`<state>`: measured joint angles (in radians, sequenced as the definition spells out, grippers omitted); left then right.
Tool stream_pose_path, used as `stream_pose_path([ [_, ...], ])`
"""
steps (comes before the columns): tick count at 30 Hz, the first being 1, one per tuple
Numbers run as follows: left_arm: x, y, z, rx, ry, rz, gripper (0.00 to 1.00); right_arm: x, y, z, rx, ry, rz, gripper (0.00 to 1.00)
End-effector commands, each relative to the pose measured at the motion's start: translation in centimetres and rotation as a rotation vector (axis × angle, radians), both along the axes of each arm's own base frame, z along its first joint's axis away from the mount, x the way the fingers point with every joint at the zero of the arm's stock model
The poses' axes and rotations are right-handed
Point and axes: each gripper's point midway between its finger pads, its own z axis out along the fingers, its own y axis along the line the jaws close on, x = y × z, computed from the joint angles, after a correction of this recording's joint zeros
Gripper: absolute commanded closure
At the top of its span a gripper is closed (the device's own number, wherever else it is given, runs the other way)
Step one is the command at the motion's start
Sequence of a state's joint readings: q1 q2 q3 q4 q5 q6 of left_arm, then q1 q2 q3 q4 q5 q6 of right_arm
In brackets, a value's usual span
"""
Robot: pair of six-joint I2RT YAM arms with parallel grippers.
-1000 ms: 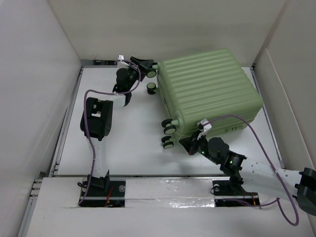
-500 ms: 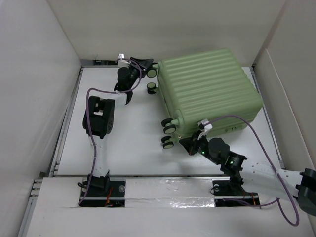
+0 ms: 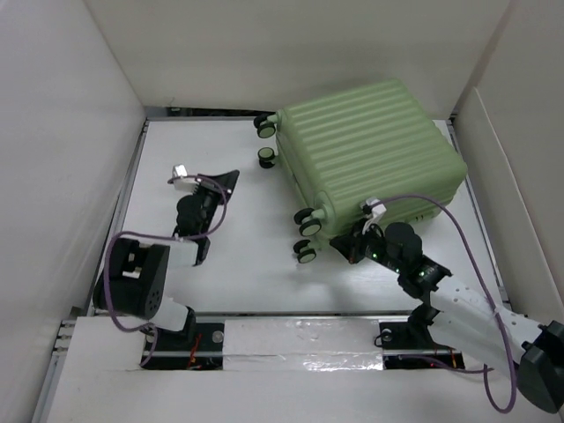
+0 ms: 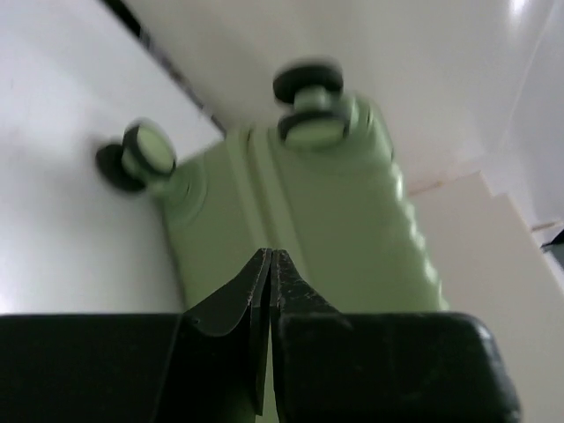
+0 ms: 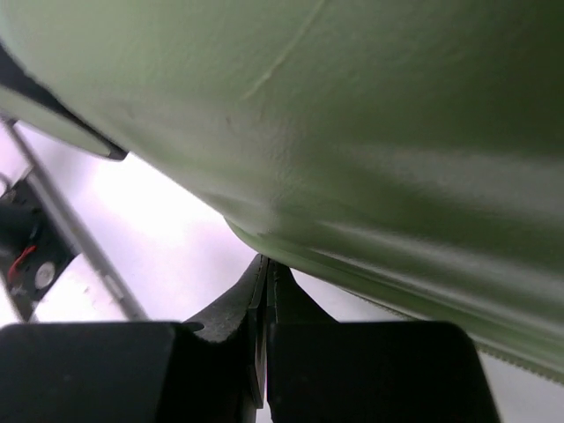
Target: Pack the luggage
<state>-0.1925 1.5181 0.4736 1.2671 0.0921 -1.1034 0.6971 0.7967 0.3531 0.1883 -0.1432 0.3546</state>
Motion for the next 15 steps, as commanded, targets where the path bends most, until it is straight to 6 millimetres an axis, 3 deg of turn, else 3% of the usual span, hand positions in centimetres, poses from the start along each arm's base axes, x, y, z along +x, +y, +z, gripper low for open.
stream_pose_path([
  [1, -4.5, -1.5, 2.6, 0.031, -0.153, -0.024, 1.0, 5.5, -2.6, 9.1, 0.111, -0.239, -0.168, 1.0],
  [2, -5.3, -1.7, 3.4, 0.054, -0.172, -0.03, 1.0, 5.5, -2.4, 9.2, 0.114, -0.23, -0.129, 1.0],
  [4, -5.8, -3.4, 2.3, 0.136, -0.126, -0.099, 1.0, 5.0, -1.9, 9.6, 0.121, -0.227, -0.089, 1.0],
  [6, -6.8, -5.6, 3.1, 0.169, -0.166, -0.204, 1.0, 3.2, -1.4, 7.7, 0.123, -0.193, -0.051, 1.0],
  [7, -8.0, -7.9, 3.3, 0.201, -0.187, -0.299, 1.0, 2.5, -1.4, 6.6, 0.122, -0.163, -0.048, 1.0],
  [9, -9.2, -10.7, 3.0, 0.244, -0.186, -0.402, 0.83, 1.0, -1.6, 5.3, 0.136, -0.144, -0.05, 1.0],
  [10, -10.1, -12.2, 3.4, 0.275, -0.224, -0.47, 0.69, 0.3, -2.2, 2.4, 0.109, -0.075, -0.067, 1.0],
  [11, -11.7, -14.3, 3.2, 0.283, -0.245, -0.552, 0.46, 0.0, -2.6, 1.6, 0.101, -0.058, -0.088, 1.0],
  [13, -14.1, -16.9, 3.1, 0.292, -0.294, -0.7, 0.27, -0.5, -4.7, -0.4, 0.05, -0.001, -0.174, 1.0],
  [15, -15.1, -17.8, 3.3, 0.28, -0.321, -0.76, 0.2, -1.1, -6.0, -1.2, 0.02, 0.025, -0.218, 1.0],
])
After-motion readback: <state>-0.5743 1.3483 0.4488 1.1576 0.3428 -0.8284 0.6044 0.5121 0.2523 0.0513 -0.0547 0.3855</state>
